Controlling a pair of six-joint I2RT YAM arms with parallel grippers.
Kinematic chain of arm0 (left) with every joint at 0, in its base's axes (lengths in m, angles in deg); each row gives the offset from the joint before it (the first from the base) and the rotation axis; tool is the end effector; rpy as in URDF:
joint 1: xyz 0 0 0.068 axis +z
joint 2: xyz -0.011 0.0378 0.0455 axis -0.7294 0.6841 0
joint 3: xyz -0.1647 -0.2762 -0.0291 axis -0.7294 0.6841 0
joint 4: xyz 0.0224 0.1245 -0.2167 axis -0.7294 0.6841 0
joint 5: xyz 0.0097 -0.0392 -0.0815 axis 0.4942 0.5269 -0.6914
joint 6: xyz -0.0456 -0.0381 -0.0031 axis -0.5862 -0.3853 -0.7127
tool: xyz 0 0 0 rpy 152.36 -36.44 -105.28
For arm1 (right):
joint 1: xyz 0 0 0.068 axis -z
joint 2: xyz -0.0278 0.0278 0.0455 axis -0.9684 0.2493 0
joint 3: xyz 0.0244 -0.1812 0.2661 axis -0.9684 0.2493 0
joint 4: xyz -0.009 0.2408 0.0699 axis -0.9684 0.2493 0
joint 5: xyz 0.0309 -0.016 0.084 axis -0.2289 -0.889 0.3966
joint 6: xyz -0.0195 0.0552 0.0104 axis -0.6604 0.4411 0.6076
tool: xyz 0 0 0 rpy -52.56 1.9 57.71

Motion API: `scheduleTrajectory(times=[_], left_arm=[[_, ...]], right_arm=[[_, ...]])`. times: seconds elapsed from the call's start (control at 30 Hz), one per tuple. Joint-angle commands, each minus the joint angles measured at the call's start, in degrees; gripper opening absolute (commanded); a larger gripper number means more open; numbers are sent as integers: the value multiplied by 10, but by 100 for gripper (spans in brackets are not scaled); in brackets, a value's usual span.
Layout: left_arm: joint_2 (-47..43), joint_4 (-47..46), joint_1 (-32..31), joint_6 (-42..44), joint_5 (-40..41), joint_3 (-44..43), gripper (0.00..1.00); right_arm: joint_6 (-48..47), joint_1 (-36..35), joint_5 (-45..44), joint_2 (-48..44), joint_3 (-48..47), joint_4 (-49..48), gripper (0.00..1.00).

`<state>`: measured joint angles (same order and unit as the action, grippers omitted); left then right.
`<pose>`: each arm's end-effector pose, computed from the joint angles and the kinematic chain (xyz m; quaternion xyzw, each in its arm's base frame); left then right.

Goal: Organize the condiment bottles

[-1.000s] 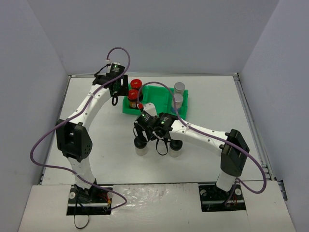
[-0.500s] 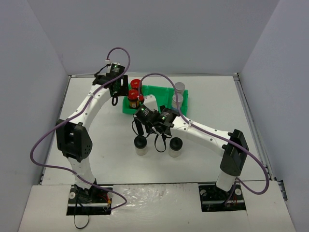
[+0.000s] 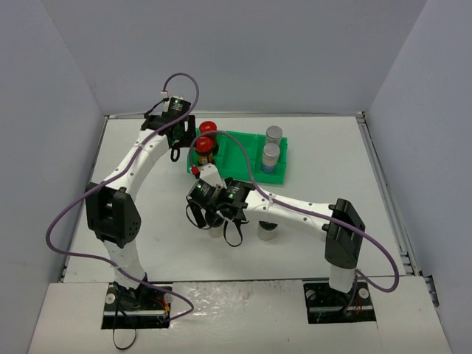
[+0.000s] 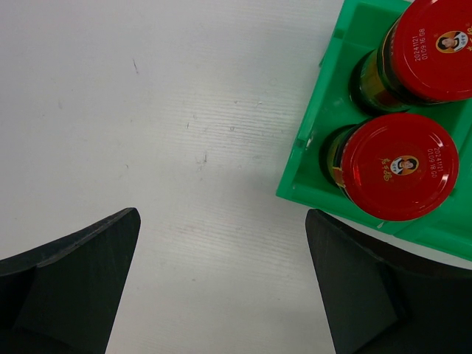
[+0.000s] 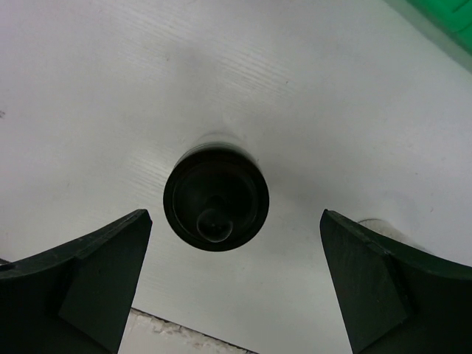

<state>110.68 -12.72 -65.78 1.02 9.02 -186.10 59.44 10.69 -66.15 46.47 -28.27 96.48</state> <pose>0.4027 -0.1236 0.3834 -0.0802 0.9124 0.0108 0.4013 0.1881 0.3698 0.3279 -0.2096 0.9003 0.1696 0.3417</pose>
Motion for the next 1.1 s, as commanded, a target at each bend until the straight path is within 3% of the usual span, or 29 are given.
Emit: scheduleTrajectory(times=[0.0, 0.53, 0.67, 0.87, 0.9, 1.07], left_arm=[[-55, -8, 10, 9, 13, -17, 94], [-57, -7, 15, 13, 13, -12, 94], [-57, -6, 15, 12, 14, -11, 94], [-55, -7, 14, 12, 13, -9, 94], [-55, -7, 14, 12, 13, -9, 94], [-55, -7, 15, 11, 15, -9, 94]], right_arm=[[18, -5, 7, -6, 25, -25, 96], [8, -5, 19, 32, 38, -68, 90], [9, -6, 16, 33, 40, -68, 71], [13, -5, 3, 23, 42, -67, 5], [14, -5, -1, 19, 41, -65, 0], [18, 7, -25, -5, 17, -42, 0]])
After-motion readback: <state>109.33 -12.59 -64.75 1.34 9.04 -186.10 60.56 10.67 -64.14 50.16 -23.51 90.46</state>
